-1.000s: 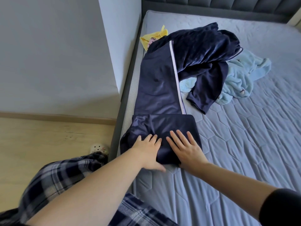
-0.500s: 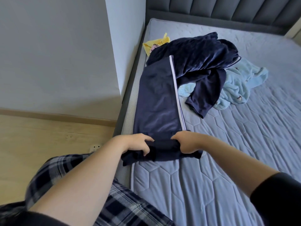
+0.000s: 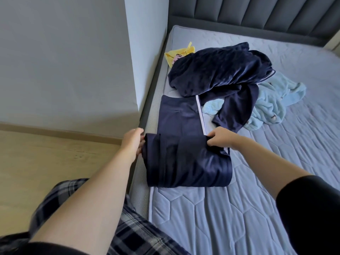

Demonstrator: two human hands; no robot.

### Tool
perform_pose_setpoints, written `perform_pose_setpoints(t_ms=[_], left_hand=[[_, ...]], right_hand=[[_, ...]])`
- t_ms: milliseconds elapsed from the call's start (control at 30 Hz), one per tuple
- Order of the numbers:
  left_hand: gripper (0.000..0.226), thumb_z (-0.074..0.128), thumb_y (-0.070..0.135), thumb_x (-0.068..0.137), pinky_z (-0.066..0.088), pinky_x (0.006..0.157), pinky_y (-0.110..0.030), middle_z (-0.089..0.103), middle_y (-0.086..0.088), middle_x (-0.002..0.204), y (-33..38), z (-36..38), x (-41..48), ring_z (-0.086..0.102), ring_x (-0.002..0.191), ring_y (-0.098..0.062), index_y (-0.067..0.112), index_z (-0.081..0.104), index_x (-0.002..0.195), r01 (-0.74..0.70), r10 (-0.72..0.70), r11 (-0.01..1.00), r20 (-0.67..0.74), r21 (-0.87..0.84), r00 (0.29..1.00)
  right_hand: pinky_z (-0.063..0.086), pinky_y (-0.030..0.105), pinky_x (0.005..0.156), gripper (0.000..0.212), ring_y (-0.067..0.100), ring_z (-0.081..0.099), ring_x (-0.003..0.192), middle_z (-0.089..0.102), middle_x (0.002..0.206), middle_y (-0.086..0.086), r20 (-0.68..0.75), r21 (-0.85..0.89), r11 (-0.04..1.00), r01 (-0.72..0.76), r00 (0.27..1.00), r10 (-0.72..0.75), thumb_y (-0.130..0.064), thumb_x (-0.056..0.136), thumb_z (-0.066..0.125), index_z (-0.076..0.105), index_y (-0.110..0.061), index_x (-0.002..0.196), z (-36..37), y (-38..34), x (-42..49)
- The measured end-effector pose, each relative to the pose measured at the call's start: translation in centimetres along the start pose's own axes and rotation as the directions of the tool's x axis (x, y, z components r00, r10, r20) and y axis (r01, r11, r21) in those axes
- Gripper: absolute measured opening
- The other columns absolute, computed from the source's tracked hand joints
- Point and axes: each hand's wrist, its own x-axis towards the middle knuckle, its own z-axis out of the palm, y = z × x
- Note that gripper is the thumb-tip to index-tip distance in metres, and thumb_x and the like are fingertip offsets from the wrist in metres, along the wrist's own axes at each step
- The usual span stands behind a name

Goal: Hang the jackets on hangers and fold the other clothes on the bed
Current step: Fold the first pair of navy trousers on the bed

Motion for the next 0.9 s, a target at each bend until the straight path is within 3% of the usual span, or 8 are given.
perform_pose_setpoints(t_ms=[67, 167, 233, 333, 567, 700, 767, 900], left_hand=[[0.032, 0.049, 0.019, 0.090, 0.050, 0.085, -0.031, 0.064, -0.004, 0.114, -0.3, 0.2, 0.4, 0.062, 0.097, -0.020, 0.016, 0.057, 0.122, -0.280, 0.315, 0.909, -0.068, 0.309, 0.947], [0.045, 0.053, 0.020, 0.089, 0.032, 0.107, -0.035, 0.050, -0.007, 0.138, -1.9, 1.6, -0.7, 0.043, 0.129, -0.025, 0.010, 0.052, 0.133, -0.676, 0.705, 0.313, 0.313, 0.667, 0.636], [0.052, 0.049, 0.031, 0.094, 0.021, 0.114, -0.044, 0.033, -0.007, 0.152, -3.4, 3.3, -1.4, 0.024, 0.142, -0.026, 0.015, 0.041, 0.143, -0.724, 0.600, 0.031, 0.566, 0.690, 0.566], [0.061, 0.031, 0.046, 0.099, 0.005, 0.116, -0.050, 0.002, 0.001, 0.161, -5.5, 5.1, -1.4, -0.005, 0.147, -0.021, 0.024, 0.011, 0.152, -0.635, 0.398, -0.148, 0.634, 0.758, 0.663], [0.068, 0.022, 0.054, 0.099, 0.007, 0.116, -0.051, -0.010, 0.000, 0.160, -7.3, 5.8, -0.3, -0.012, 0.147, -0.020, 0.024, -0.008, 0.152, -0.543, 0.290, -0.190, 0.575, 0.818, 0.765], [0.067, 0.019, 0.055, 0.099, 0.004, 0.116, -0.049, -0.011, 0.003, 0.160, -8.0, 5.6, 0.3, -0.015, 0.146, -0.016, 0.026, -0.009, 0.152, -0.524, 0.220, -0.174, 0.552, 0.834, 0.804], [0.066, 0.019, 0.055, 0.099, 0.003, 0.116, -0.048, -0.011, 0.004, 0.160, -8.1, 5.6, 0.6, -0.015, 0.146, -0.015, 0.027, -0.008, 0.152, -0.522, 0.210, -0.160, 0.545, 0.838, 0.811], [0.062, 0.019, 0.053, 0.099, 0.003, 0.117, -0.047, -0.011, 0.007, 0.160, -8.1, 5.4, 1.3, -0.014, 0.146, -0.014, 0.029, -0.006, 0.152, -0.536, 0.220, -0.123, 0.550, 0.835, 0.806]], right_hand=[[0.039, 0.018, 0.044, 0.015, 0.015, 0.046, 0.051, 0.048, 0.052, 0.002, -0.177, 0.015, 1.000, 0.016, 0.984, -0.013, -0.005, 0.074, 0.058, 0.058, -0.007, 0.059, 0.4, 0.3, 1.1], [0.046, 0.032, 0.063, 0.010, 0.024, 0.057, 0.067, 0.060, 0.065, 0.007, -0.268, -0.082, 0.993, 0.088, 0.957, -0.107, -0.011, 0.079, 0.059, 0.063, -0.007, 0.071, 1.2, 0.7, 2.1], [0.046, 0.035, 0.076, 0.014, 0.026, 0.061, 0.086, 0.070, 0.086, 0.008, -0.296, -0.151, 0.978, 0.145, 0.937, -0.185, -0.014, 0.085, 0.060, 0.071, -0.007, 0.090, 1.8, 0.7, 2.5], [0.044, 0.031, 0.078, 0.016, 0.026, 0.062, 0.096, 0.071, 0.099, 0.006, -0.274, -0.171, 0.966, 0.192, 0.933, -0.234, -0.016, 0.089, 0.059, 0.072, -0.012, 0.099, 2.7, 0.5, 3.1], [0.031, 0.050, 0.108, 0.043, 0.034, 0.046, 0.128, 0.053, 0.136, 0.014, -0.459, -0.590, 0.773, 0.234, 0.690, -0.559, -0.010, 0.088, 0.060, 0.054, -0.005, 0.131, 5.8, 0.4, 3.0], [0.006, 0.050, 0.117, 0.051, 0.020, 0.009, 0.147, 0.019, 0.158, 0.000, -0.207, -0.584, 0.811, 0.030, 0.961, -0.185, -0.037, 0.103, 0.025, 0.021, -0.019, 0.150, 6.9, 1.9, 3.7], [0.003, 0.049, 0.117, 0.054, 0.021, 0.002, 0.147, 0.010, 0.160, 0.000, -0.219, -0.584, 0.810, -0.042, 0.970, -0.108, -0.040, 0.103, 0.021, 0.015, -0.018, 0.151, 6.6, 1.9, 3.9], [-0.001, 0.040, 0.118, 0.061, 0.020, 0.003, 0.148, 0.010, 0.160, 0.006, -0.266, -0.587, 0.779, 0.221, 0.856, -0.443, -0.044, 0.098, 0.038, 0.024, -0.014, 0.150, 7.0, 0.5, 1.6]])
